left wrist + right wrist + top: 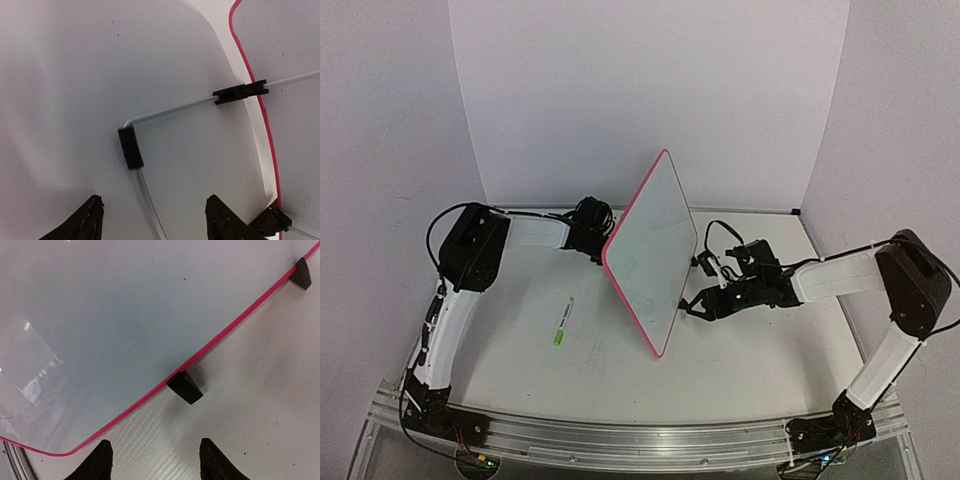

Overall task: Write a sentence on the whiteboard
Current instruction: Move the whiteboard to the center of the board.

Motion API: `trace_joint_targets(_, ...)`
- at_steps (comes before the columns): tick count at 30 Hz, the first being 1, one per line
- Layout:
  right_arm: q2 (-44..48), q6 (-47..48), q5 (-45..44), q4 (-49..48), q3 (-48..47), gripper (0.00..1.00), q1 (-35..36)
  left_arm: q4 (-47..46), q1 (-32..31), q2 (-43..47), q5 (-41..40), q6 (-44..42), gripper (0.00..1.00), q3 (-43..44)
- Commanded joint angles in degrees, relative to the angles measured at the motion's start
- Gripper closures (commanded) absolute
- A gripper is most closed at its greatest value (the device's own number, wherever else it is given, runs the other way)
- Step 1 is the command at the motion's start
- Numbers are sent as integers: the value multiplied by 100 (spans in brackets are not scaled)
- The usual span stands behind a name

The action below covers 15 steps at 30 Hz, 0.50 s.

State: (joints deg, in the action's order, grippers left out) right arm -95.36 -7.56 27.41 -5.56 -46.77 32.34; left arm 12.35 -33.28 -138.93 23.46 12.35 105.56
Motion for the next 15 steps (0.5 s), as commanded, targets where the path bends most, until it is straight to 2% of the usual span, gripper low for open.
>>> trace_joint_targets(1,-479,-11,-250,-1275,-101,45,20,28,175,988,-189,290,25,-845)
trace_joint_targets(5,-881,-29,-164,-1654,-223,47,20,-257,358,1796,-246,486,19,-1644)
trace_joint_targets(15,-1521,370,68,-1685,-583,53,-9,-99,617,3363,-902,663,16,-2836)
